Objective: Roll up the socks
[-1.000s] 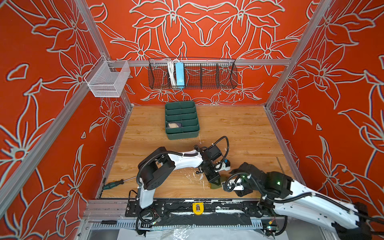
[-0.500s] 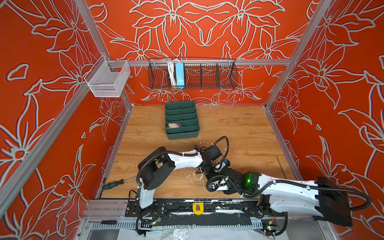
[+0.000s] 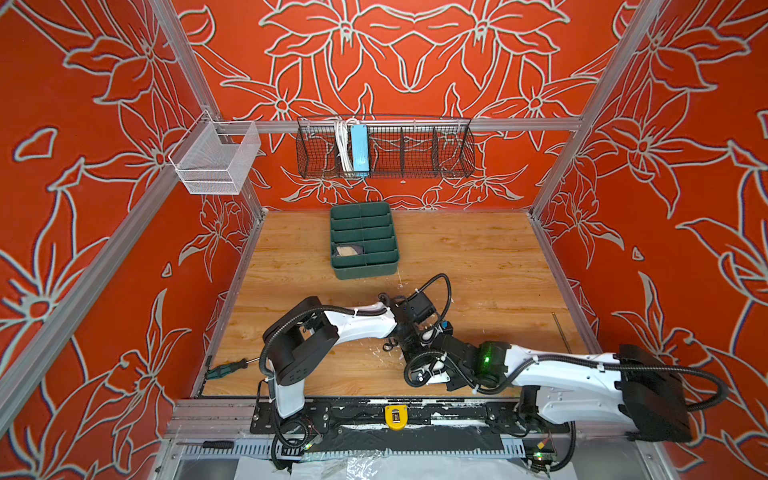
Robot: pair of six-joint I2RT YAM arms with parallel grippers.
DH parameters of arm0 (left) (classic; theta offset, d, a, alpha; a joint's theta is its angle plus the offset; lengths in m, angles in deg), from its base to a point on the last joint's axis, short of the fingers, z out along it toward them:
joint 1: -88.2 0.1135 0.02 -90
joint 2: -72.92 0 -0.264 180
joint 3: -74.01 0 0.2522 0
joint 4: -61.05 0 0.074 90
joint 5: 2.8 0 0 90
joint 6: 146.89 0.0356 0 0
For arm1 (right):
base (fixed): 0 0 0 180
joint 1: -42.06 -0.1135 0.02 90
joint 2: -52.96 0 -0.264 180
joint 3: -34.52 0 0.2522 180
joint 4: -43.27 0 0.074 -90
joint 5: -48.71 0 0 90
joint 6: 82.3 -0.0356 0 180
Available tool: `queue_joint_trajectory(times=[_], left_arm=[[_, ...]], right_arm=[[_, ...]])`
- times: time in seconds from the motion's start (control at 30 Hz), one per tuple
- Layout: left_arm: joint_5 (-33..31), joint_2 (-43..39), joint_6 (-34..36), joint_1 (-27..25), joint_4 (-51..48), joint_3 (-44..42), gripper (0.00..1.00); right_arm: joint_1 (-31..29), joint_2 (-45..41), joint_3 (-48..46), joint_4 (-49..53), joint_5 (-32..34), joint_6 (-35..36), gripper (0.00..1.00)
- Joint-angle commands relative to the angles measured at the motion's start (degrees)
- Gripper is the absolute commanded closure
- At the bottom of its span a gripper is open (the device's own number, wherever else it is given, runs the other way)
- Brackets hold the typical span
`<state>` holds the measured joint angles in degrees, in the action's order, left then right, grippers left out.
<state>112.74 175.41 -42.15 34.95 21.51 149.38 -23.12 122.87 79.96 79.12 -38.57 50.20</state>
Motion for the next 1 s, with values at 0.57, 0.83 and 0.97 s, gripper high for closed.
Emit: queue_joint_trajectory(times=[0.57, 0.83, 0.97], left_arm=[[-18.1, -30.3, 9.8, 5.8, 13.4, -15.3, 0.02], [-41.7, -54.1, 21.9, 6.1, 22.5, -20.1, 0.02], [-38.9, -63.3, 32.7, 7.2, 15.9, -16.7, 0.02]], right_arm=[[2.9, 7.2, 4.8, 7.9, -2.4, -10.4, 1.00], [6.5, 11.0, 12.2, 17.2, -10.3, -14.5, 1.00], [7.9, 15.4, 17.2, 19.9, -13.8, -18.9, 1.00]])
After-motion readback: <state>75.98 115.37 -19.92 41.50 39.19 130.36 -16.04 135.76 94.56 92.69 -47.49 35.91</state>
